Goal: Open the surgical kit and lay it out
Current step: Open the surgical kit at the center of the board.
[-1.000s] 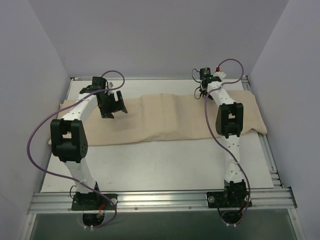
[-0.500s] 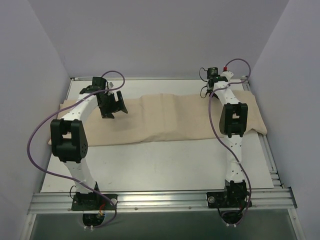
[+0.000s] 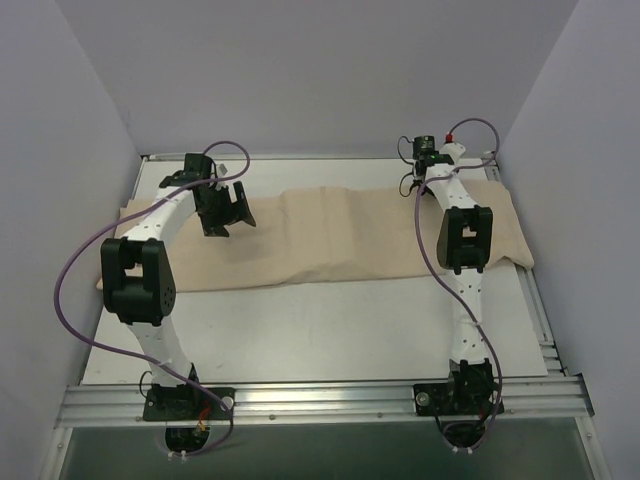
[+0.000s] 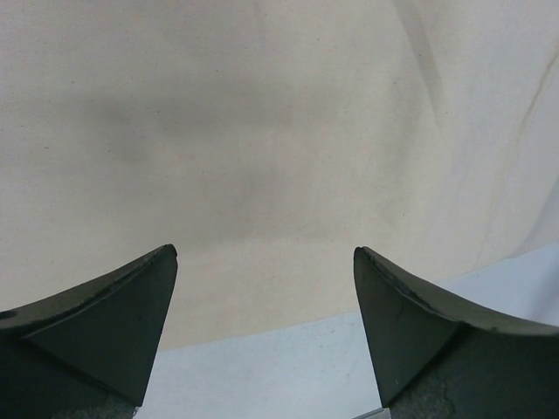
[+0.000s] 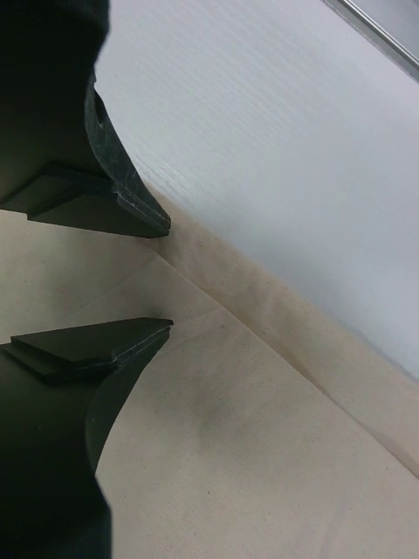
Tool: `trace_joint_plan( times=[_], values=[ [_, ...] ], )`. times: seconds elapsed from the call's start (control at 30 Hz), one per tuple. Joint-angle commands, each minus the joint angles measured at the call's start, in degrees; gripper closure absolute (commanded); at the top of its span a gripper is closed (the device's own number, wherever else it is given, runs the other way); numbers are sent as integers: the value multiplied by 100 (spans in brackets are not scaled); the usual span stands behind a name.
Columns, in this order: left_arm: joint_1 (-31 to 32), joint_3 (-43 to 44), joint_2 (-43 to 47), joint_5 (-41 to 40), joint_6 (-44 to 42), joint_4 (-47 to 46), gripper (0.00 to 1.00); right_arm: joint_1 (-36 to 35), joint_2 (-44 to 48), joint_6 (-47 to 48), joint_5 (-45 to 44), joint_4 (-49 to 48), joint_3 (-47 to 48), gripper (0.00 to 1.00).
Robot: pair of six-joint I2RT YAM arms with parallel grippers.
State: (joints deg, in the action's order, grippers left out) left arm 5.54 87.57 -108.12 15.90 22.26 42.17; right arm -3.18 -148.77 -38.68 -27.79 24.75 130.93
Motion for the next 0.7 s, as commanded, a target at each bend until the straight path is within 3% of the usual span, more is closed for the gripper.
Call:
trace_joint_plan(
  times=[0.0,0.2,0.43,0.67],
  values=[
    [17,23,142,124,-20,-218,9,81,-152,9,-121,65,213,59],
    [17,32,115,168,-20,-209,9,125,-170,-17,-25,153,248,71],
    [17,67,106,203,15,-218,9,151,-135,-43,19,109,205,91],
    [17,23,168,185,33,-174,9,177,-12,-105,80,65,152,100]
  ],
)
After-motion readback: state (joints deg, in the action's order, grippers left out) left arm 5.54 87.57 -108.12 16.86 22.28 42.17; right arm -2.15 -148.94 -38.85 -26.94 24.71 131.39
